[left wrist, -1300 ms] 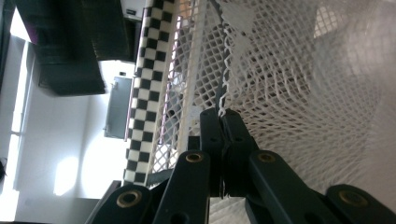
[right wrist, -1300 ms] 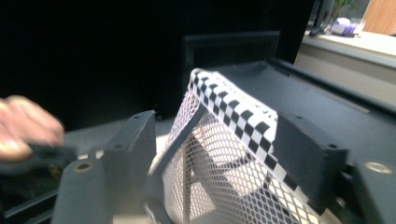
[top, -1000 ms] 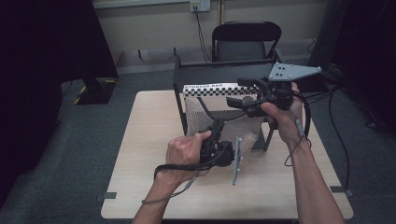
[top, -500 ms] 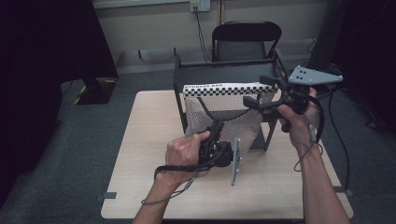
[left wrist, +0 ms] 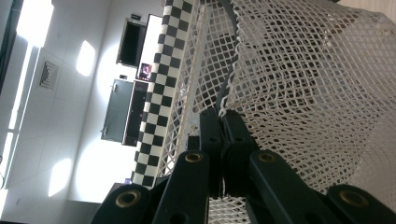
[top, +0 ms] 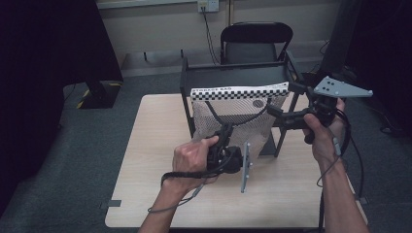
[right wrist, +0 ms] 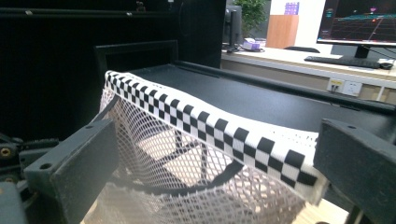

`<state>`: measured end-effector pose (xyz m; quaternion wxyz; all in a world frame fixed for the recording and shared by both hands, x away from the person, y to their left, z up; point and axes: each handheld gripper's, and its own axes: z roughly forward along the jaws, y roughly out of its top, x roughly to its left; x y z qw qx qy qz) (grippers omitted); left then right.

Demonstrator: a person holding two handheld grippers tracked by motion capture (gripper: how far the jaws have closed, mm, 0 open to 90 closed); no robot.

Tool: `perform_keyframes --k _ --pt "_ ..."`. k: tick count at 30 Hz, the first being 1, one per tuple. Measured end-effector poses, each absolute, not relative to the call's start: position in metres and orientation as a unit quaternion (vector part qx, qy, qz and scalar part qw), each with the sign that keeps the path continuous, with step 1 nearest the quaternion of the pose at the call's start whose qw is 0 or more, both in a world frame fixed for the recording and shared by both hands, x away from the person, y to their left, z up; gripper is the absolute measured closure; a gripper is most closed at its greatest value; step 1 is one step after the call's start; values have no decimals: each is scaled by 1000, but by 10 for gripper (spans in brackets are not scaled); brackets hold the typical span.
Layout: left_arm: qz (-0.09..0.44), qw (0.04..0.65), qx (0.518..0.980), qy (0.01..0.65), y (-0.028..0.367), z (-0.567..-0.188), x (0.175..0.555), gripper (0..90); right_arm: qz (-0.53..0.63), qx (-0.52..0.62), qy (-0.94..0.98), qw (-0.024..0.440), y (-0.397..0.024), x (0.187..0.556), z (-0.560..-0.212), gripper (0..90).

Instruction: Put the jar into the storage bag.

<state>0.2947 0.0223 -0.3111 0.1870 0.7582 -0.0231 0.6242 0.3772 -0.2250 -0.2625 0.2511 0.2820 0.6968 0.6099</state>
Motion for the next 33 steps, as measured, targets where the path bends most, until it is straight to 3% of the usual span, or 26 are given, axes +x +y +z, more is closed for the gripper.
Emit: perform_keyframes --k 14,33 --pt "623 188 759 -19 23 -308 294 885 599 327 668 298 -243 346 -271 0" --pt "619 185 763 -19 23 -312 295 882 580 391 650 296 -258 332 -320 0"
